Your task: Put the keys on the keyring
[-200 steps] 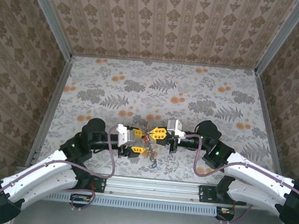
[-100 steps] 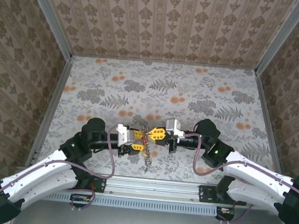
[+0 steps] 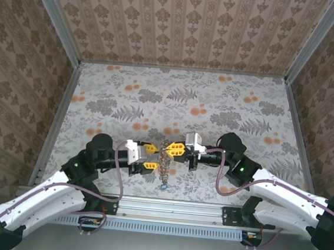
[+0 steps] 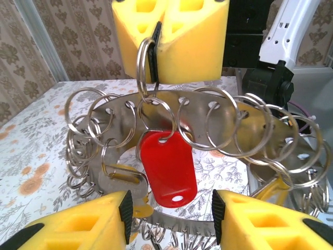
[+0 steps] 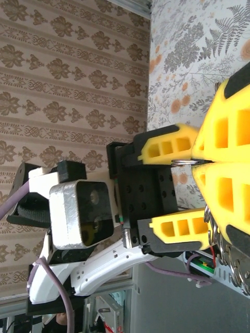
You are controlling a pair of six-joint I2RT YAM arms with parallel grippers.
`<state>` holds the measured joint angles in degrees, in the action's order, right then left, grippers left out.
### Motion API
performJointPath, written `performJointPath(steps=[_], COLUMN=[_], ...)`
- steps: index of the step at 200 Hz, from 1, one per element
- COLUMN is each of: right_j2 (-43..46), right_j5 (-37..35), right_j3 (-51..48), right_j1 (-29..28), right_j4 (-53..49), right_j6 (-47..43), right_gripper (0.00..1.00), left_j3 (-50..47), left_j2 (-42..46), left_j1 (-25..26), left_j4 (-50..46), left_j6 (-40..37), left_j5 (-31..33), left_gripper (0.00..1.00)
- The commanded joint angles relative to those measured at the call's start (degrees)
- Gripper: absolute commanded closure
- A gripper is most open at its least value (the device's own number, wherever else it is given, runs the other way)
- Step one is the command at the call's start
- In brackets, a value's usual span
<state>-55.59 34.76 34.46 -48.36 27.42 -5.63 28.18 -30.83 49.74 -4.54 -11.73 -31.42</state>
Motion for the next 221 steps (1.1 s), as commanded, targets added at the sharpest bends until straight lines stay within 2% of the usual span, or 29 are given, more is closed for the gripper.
performJointPath(steps=[1,22,58,108,196,221], right_j2=[1.4,1.0,0.3,0.0,-0.2,-0.4], right_j5=[0.1,0.5,1.2,1.9,2.6,2.7], right_j3=[1.7,1.9,2.4,2.7,2.7,2.9], right_j1=[0.4,0.4,0.3,0.2,0.1,0.1], right_j4=[1.6,1.8,2.2,2.0,2.3,2.3], right_j6=[-0.5,-0.5,0.0,0.2,0.5,0.6], right_gripper=[1.00,1.00,1.00,1.00,1.00,1.00], left_j3=[1.1,0.2,0.2,1.6,1.7,1.3], left_j2=[3.5,4.3,0.5,-4.3,-5.4,-6.4], left_j1=[-0.3,-0.3,-0.3,-0.3,0.0,0.3], left_j4=[-3.7,-1.8,1.3,4.9,9.3,11.3], left_j6=[-0.9,0.4,1.1,1.2,3.3,4.0], left_j5=[1.4,-0.8,-3.8,-3.9,-5.1,-7.6], left_gripper=[0.57,0.62,0.62,0.52,0.52,0.52])
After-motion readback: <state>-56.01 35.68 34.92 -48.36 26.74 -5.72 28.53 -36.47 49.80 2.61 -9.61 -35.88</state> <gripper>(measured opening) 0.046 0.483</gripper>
